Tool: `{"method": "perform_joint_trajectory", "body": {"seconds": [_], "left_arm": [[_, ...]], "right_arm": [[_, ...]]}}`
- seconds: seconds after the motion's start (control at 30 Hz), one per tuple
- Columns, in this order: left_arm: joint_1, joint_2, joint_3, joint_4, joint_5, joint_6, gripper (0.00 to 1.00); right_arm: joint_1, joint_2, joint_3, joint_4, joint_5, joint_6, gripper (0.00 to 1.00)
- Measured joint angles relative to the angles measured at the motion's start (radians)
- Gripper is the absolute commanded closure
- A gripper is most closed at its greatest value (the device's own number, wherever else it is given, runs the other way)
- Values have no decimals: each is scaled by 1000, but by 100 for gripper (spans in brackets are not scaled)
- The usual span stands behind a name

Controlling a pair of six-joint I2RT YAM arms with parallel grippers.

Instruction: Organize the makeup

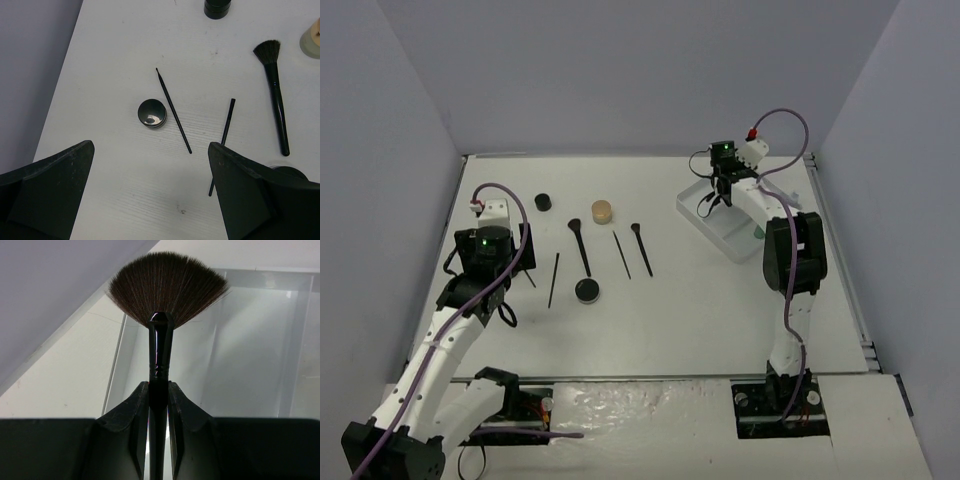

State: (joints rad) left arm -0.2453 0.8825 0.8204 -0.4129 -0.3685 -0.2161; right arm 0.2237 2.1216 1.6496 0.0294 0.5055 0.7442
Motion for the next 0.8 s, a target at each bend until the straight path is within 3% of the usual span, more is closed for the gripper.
{"method": "perform_joint_trajectory", "body": {"seconds": [0.3,0.6,0.8], "left_arm": [[-4,0,0,0,0,0,3],[-4,0,0,0,0,0,3],[-4,0,0,0,0,0,3]], "right_arm": [[-1,112,36,-2,-50,17,94],[-1,131,40,-2,-78,41,52],[0,130,49,12,-91,21,38]]}}
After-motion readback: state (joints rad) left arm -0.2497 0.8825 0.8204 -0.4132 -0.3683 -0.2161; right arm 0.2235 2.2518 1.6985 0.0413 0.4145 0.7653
